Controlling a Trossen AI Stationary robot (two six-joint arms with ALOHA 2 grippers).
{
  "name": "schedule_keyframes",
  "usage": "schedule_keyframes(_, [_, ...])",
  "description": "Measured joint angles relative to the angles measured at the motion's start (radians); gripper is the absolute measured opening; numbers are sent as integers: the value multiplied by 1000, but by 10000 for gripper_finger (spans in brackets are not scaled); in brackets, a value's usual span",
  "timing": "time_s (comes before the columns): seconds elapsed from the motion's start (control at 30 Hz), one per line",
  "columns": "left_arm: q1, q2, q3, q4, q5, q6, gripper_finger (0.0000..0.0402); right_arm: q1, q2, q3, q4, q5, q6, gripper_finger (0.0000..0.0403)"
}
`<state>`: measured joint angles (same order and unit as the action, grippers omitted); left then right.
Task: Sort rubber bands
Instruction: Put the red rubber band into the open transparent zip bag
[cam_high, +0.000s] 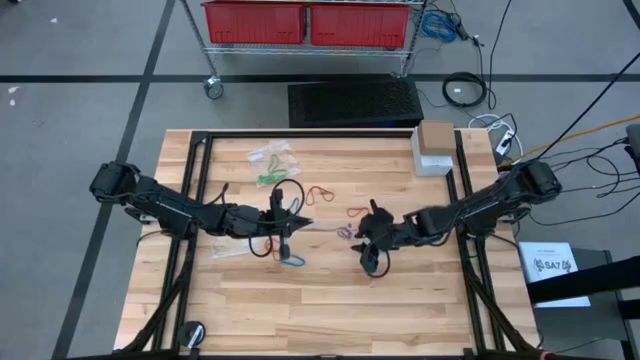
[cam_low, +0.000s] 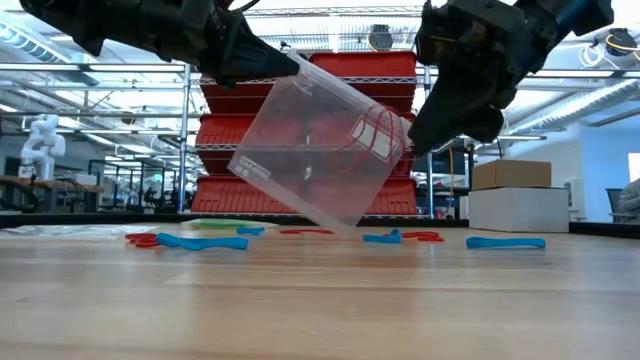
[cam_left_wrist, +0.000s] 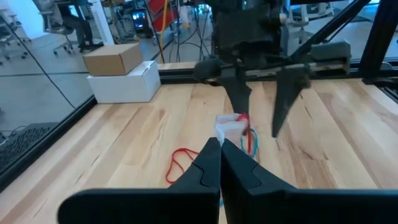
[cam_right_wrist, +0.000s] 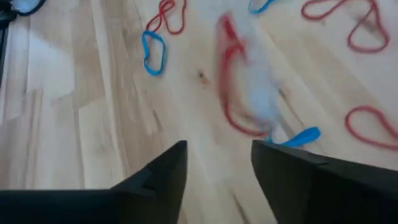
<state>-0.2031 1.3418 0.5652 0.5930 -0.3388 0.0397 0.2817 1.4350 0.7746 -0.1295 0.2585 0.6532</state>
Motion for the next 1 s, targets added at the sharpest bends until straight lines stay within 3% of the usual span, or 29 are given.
schedule_keyframes(0.23, [0,0,0,0,-11,1,0,15,4,0,-1,26,42,205])
schedule_keyframes(0.4, [0,0,0,12,-11,2,0,-2,43,-1,5,155,40,205])
schedule_keyframes(0.63, [0,0,0,27,-11,19,0,-19,113,-1,160,158,-7,197])
schedule_keyframes(0.77, [0,0,0,19,-11,19,0,-18,114,-1,158,160,-11,142])
schedule_keyframes(0.93, [0,0,0,18,-11,19,0,5,105,-1,152,129,-14,21])
schedule_keyframes(1.0, [0,0,0,15,-11,19,0,15,93,-1,151,127,-11,11])
